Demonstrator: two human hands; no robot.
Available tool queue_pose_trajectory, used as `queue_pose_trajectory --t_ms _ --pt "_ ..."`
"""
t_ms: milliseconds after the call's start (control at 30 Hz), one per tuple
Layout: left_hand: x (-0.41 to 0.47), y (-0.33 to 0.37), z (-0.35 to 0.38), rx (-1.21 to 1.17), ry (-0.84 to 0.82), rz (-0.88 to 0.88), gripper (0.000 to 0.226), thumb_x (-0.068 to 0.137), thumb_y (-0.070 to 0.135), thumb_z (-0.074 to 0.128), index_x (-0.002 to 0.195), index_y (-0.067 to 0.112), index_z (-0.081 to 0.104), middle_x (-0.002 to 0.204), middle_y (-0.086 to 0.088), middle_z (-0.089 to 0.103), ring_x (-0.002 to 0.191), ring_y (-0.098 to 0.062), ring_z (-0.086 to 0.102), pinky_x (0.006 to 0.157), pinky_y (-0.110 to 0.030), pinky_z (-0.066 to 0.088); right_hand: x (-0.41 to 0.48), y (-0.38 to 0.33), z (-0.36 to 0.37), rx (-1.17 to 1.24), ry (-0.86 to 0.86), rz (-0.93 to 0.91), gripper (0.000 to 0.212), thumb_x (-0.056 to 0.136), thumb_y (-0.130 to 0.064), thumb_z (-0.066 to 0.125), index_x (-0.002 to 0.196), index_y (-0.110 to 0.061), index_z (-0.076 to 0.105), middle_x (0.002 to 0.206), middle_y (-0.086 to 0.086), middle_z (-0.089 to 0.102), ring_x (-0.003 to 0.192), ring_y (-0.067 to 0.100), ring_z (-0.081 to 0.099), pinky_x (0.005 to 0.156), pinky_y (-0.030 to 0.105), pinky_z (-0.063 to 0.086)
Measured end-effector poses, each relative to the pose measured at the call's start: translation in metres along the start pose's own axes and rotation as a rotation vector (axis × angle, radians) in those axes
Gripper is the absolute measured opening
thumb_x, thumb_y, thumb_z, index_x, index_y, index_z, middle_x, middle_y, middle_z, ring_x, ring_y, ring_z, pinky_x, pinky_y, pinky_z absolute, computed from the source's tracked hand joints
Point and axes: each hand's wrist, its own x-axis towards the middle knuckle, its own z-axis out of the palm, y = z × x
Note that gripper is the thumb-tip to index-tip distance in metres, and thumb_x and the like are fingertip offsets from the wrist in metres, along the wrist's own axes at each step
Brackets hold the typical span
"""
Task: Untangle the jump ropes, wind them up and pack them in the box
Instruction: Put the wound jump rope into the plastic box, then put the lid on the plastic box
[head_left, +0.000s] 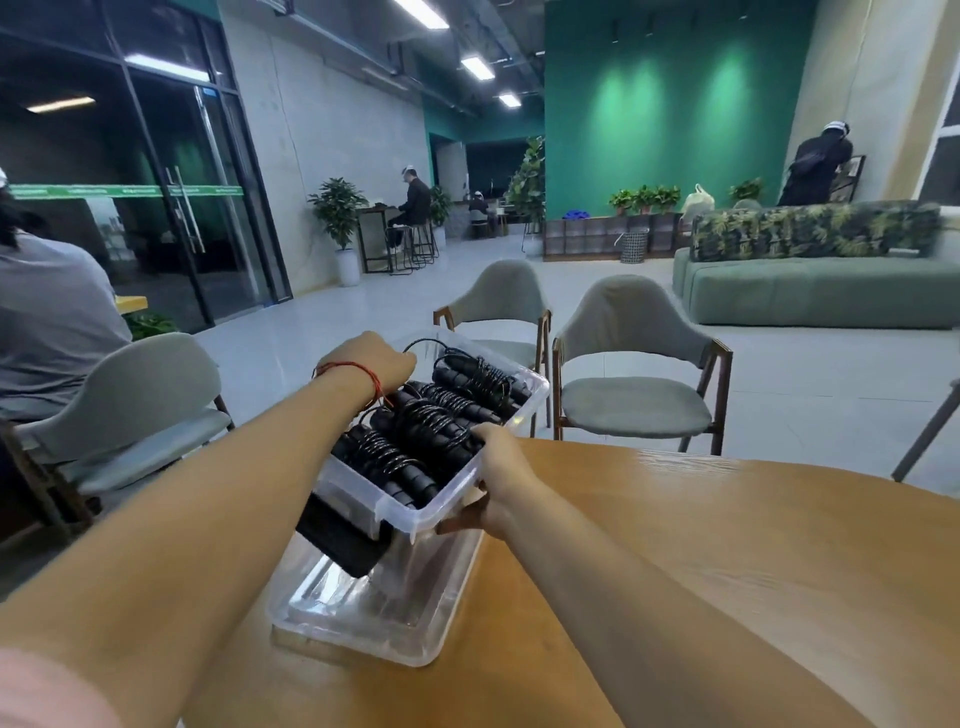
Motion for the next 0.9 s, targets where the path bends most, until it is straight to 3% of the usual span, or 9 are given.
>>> queue_pose_trajectory --t_ms 67,233,300,333,400,500,567,733,900 --pt "-0.004 0.027 -0.015 0.040 0.015 0.086 0.045 0.093 0.054 0.054 0.117 0.016 0.058 0.114 -0.012 0.065 0.100 -0.034 0.062 0.079 -0.036 0.046 -0.011 0.002 -0.003 0.083 0.011 -0.050 0.036 0.101 -0.040 0.050 0.120 -0.015 0.068 0.115 0.023 0.074 0.108 0.048 0.071 0.088 0.070 0.058" --pt "-0.016 0.122 -0.029 0.139 0.000 0.377 0.061 0.088 0.064 0.050 0.128 0.018 0.059 0.114 -0.006 0.066 0.098 -0.027 0.063 0.082 -0.038 0.051 -0.026 -0.001 -0.028 0.281 0.181 -0.235 0.040 0.094 -0.046 0.056 0.121 -0.017 0.060 0.098 0.011 0.072 0.077 0.032 0.068 0.083 0.058 0.061" --pt "-0.031 0.161 -0.021 0.168 -0.054 0.466 0.063 0.090 0.065 0.050 0.128 0.016 0.062 0.110 -0.006 0.066 0.097 -0.027 0.062 0.081 -0.037 0.048 -0.007 0.005 -0.043 0.306 0.289 -0.288 0.076 0.067 -0.066 0.073 0.129 -0.028 0.049 0.123 0.010 0.069 0.094 0.034 0.071 0.084 0.051 0.058" --pt "-0.037 0.179 -0.014 0.166 -0.089 0.501 0.065 0.092 0.064 0.050 0.132 0.014 0.062 0.115 -0.008 0.067 0.100 -0.028 0.062 0.083 -0.038 0.047 0.005 0.009 -0.051 0.322 0.403 -0.280 0.099 0.054 -0.075 0.076 0.136 -0.034 0.039 0.146 0.011 0.058 0.117 0.037 0.067 0.096 0.056 0.054" --pt "-0.049 0.207 0.009 0.120 -0.166 0.545 0.071 0.095 0.064 0.050 0.143 0.012 0.057 0.135 -0.012 0.064 0.114 -0.032 0.060 0.092 -0.040 0.048 -0.001 0.017 -0.069 0.297 0.557 -0.297 0.117 0.068 -0.077 0.067 0.160 -0.034 0.008 0.174 0.011 0.017 0.156 0.035 0.031 0.117 0.062 0.038" --pt "-0.071 0.241 0.052 0.057 -0.224 0.597 0.090 0.087 0.078 0.047 0.152 0.014 0.047 0.151 -0.015 0.055 0.130 -0.036 0.056 0.108 -0.049 0.048 -0.043 0.028 -0.098 0.287 0.702 -0.357 0.117 0.094 -0.069 0.053 0.163 -0.021 -0.029 0.175 0.005 -0.023 0.164 0.027 -0.006 0.128 0.059 0.021" --pt "-0.087 0.259 0.077 0.061 -0.241 0.639 0.099 0.081 0.086 0.044 0.153 0.018 0.045 0.153 -0.016 0.051 0.133 -0.038 0.054 0.111 -0.054 0.045 -0.038 0.040 -0.118 0.292 0.787 -0.325 0.118 0.095 -0.071 0.051 0.161 -0.019 -0.032 0.175 0.005 -0.023 0.164 0.030 -0.007 0.129 0.059 0.018" --pt "-0.098 0.277 0.128 0.121 -0.259 0.715 0.109 0.075 0.097 0.033 0.155 0.023 0.045 0.156 -0.013 0.049 0.140 -0.035 0.048 0.116 -0.057 0.039 -0.033 0.040 -0.137 0.348 0.745 -0.193 0.135 0.081 -0.082 0.057 0.161 -0.019 -0.031 0.175 0.017 0.000 0.157 0.043 0.023 0.121 0.064 0.034" --pt "-0.083 0.269 0.147 0.114 -0.309 0.741 0.095 0.091 0.087 0.033 0.166 0.029 0.024 0.171 -0.008 0.030 0.155 -0.032 0.031 0.126 -0.055 0.024 -0.032 0.029 -0.143 0.392 0.689 -0.174 0.129 0.092 -0.067 0.068 0.163 -0.016 -0.027 0.174 0.019 0.006 0.156 0.044 0.025 0.122 0.062 0.034"
